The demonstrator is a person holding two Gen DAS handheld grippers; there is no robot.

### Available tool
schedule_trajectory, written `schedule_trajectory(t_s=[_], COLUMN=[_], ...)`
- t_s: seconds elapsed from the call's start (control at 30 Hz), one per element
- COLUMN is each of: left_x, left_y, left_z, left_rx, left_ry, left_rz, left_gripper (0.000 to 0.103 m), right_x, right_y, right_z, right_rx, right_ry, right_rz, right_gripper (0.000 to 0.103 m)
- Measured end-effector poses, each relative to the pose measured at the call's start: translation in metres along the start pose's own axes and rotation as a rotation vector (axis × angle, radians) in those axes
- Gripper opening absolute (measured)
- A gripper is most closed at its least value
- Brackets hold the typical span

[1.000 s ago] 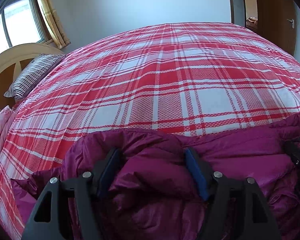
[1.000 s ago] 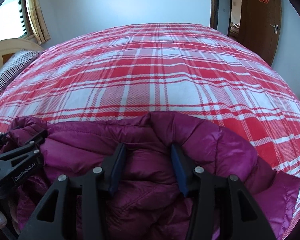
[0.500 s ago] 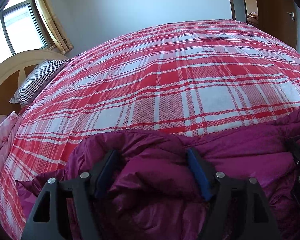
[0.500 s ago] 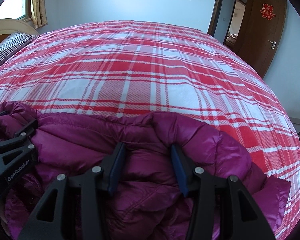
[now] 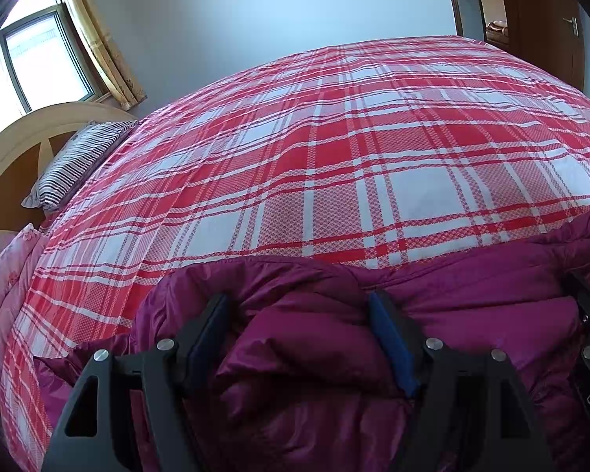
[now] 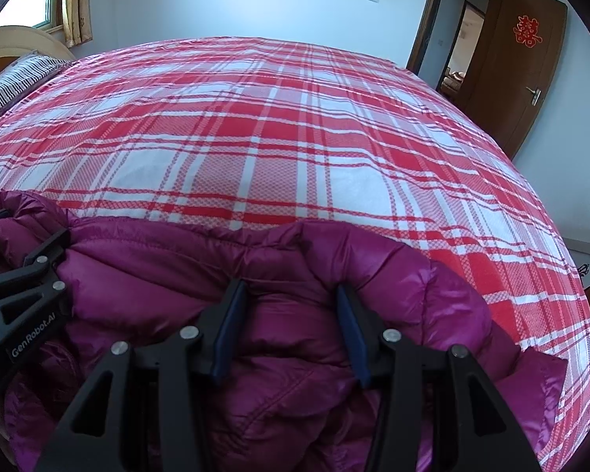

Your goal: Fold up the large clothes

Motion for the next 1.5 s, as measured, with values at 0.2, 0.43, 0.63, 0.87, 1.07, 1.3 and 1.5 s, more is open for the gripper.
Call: schedule_trajectory(t_s=[0.2, 0.43, 0.63, 0.87, 1.07, 1.3, 1.5], left_x=[0.001, 0.042, 0.159, 0.196, 0.225, 0.256, 0.267], left_y=[-0.002, -0.015, 0.057, 0.244, 0.339, 0.373, 0.393], left_z=[0.007, -0.04, -0.14, -0.191, -0.195, -0.167, -0.146], left_rx=[-0.048, 0.072, 0.15, 0.122, 0.167, 0.101, -0.01], left_ry=[-0.076, 0.147, 0.325, 0.341, 0.388, 0.382, 0.351], left_rz=[0.013, -0.01, 0.144, -0.009, -0.086, -0.071, -0.057], left_gripper=[0.08, 0.08, 0.081, 0.082, 0.082, 0.082, 0.077], right_x=[-0.001, 0.017, 0.111, 0.202, 0.251, 0.271, 0.276], right_y=[0.0, -0.008, 0.03, 0.178, 0.297, 0.358, 0.369], right_z=[-0.002, 0.014, 0.085, 0.13, 0.153, 0.131, 0.108], right_rx=[0.008, -0.014, -0.29, -0.252, -0.345, -0.341, -0.233], right_ry=[0.011, -0.024, -0.279, -0.287, -0.258, -0.281, -0.271], right_rz=[-0.001, -0.012, 0.013, -0.125, -0.202, -0.181, -0.162], right_gripper=[0.051, 0.064, 0.084, 0.086, 0.086, 0.087, 0.04])
Point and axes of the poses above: each gripper's, at about its wrist camera, not at the fingertips, and x roughly against the way its jaws point, z to its right, y to its underside, the point moved 3 cm from there along -x, roughly the way its jaws point, and after that the axes turned 2 degrees about -x, right-handed, at the moved point
